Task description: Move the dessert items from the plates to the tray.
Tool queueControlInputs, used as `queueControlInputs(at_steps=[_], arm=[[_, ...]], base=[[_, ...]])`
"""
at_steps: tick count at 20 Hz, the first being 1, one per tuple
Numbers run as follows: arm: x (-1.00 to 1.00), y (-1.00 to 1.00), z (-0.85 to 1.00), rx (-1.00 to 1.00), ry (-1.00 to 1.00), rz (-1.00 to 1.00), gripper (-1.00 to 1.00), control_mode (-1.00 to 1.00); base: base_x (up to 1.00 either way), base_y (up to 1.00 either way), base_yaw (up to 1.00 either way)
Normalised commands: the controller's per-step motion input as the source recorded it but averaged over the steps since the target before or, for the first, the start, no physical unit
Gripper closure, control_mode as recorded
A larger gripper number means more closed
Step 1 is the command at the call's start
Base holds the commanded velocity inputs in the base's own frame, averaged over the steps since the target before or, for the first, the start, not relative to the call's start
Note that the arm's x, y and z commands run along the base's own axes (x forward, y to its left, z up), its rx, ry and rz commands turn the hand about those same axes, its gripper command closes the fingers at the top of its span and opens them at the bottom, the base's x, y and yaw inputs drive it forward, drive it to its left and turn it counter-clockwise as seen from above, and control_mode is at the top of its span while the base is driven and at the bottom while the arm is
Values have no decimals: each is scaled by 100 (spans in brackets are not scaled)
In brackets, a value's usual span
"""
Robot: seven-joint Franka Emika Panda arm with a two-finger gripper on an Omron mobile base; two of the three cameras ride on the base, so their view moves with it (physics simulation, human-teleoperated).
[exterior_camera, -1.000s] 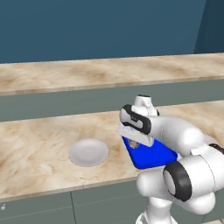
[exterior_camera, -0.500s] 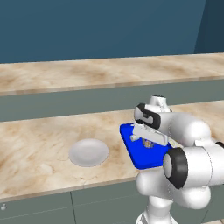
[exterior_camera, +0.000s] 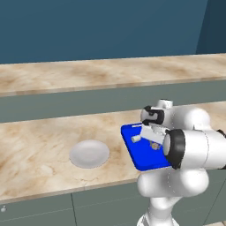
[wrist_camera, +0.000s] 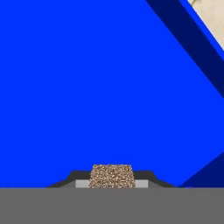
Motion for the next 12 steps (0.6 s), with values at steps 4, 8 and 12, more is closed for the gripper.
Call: queueControlInputs(at_steps=[4,8,12], arm=[[20,-4,-32,-1,0,0,100,-100],[17,-4,-28,0,1,0,100,-100],[16,-3,-25,0,1,0,100,-100]], base=[[0,0,0],[0,0,0],[0,0,0]])
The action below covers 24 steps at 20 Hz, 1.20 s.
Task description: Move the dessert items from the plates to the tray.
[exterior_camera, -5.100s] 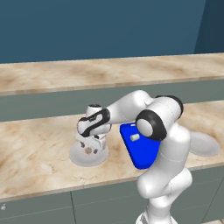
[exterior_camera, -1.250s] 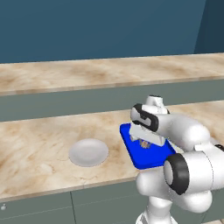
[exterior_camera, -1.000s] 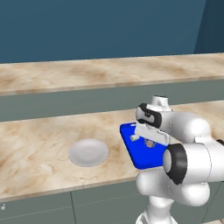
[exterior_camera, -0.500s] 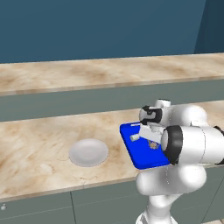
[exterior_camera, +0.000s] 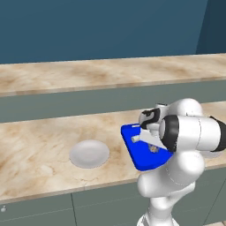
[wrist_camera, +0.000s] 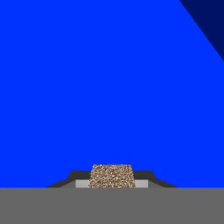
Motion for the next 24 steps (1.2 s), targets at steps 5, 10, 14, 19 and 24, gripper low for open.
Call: queueControlInputs(at_steps=[5,10,14,19,24], arm=[[6,-5,-23,0,0,0,100,-100],[0,-7,-24,0,0,0,-100,-100],[0,-19,-13,0,0,0,-100,-100],[-5,-19,0,0,-1,2,-100,-100],[-5,-15,12,0,-2,5,-100,-100]], base=[[0,0,0],[0,0,0],[0,0,0],[0,0,0],[0,0,0]])
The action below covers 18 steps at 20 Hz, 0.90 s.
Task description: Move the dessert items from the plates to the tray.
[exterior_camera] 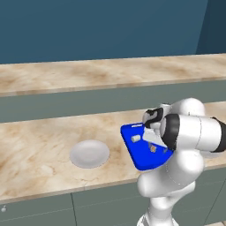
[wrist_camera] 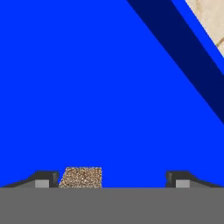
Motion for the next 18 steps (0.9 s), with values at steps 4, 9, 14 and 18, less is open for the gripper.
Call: queueControlInputs(at_steps=[4,9,14,18], arm=[[-4,-7,36,0,-5,7,-100,-100],[-16,-2,47,0,-1,4,-100,-100],[-29,-3,39,0,6,0,-100,-100],[-44,-6,33,3,13,0,-100,-100]], base=[[0,0,0],[0,0,0],[0,0,0],[0,0,0]])
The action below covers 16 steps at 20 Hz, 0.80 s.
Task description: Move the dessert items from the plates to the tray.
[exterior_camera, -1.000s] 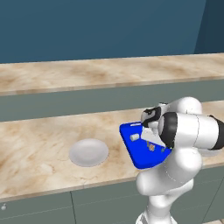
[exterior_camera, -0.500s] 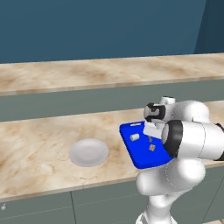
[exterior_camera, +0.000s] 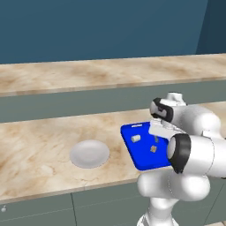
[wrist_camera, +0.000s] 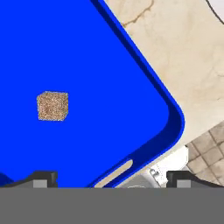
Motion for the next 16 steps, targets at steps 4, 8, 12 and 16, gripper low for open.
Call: queueControlInputs(at_steps=[4,8,12,16], arm=[[-53,0,23,5,8,0,-100,-100],[-60,1,14,1,0,10,-100,-100],[-58,7,15,0,0,18,-100,-100],[-54,16,18,0,-5,22,-100,-100]], base=[[0,0,0],[0,0,0],[0,0,0],[0,0,0]])
